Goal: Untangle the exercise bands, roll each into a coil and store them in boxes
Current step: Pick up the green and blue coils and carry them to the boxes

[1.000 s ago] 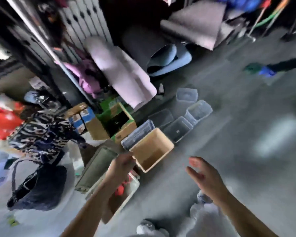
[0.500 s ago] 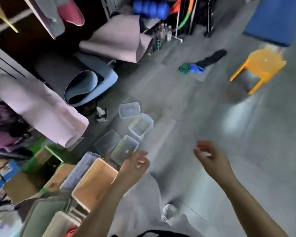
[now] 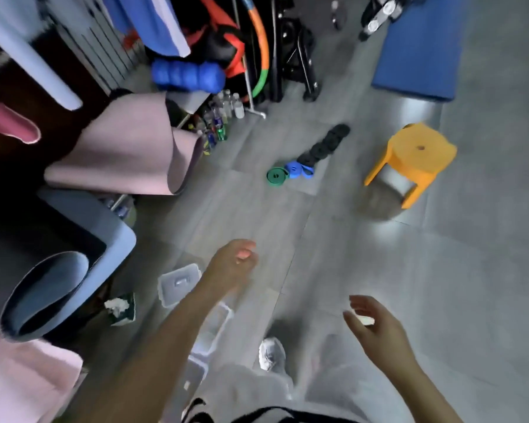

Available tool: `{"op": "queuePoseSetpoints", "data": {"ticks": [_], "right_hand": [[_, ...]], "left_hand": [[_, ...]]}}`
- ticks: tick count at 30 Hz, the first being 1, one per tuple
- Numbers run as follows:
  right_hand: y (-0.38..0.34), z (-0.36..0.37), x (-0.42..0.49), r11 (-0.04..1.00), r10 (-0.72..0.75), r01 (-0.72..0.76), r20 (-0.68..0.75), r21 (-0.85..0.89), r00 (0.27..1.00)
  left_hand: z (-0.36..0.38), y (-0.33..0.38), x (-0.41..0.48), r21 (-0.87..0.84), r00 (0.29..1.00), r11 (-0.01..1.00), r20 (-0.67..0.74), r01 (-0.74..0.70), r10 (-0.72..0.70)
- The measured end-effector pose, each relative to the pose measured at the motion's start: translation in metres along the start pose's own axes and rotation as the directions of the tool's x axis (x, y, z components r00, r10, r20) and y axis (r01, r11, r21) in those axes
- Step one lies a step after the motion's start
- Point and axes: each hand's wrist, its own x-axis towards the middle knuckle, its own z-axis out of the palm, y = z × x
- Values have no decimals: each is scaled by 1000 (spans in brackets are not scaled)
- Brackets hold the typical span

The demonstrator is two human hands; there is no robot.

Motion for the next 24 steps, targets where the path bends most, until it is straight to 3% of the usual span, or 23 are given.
{"op": "queuePoseSetpoints", "data": {"ticks": [7,16,21,24], "right_hand": [[-16,-79,191,997,81,-81,6,-6,997],[-133,-178,499,943,-90,171,274,-287,958],[-191,-177,630,925,-118,243,386,-292,915],[-200,-158,696,908,-90,254,437,-333,895]], "left_hand": [[49,115,177,18,999,999,23,-41,40],[112,180,312,-207,954,952,-148,227,-260],[115,187,384,-277,895,889,-156,366,-417],[113,186,450,-252,894,882,-111,397,-434]]}}
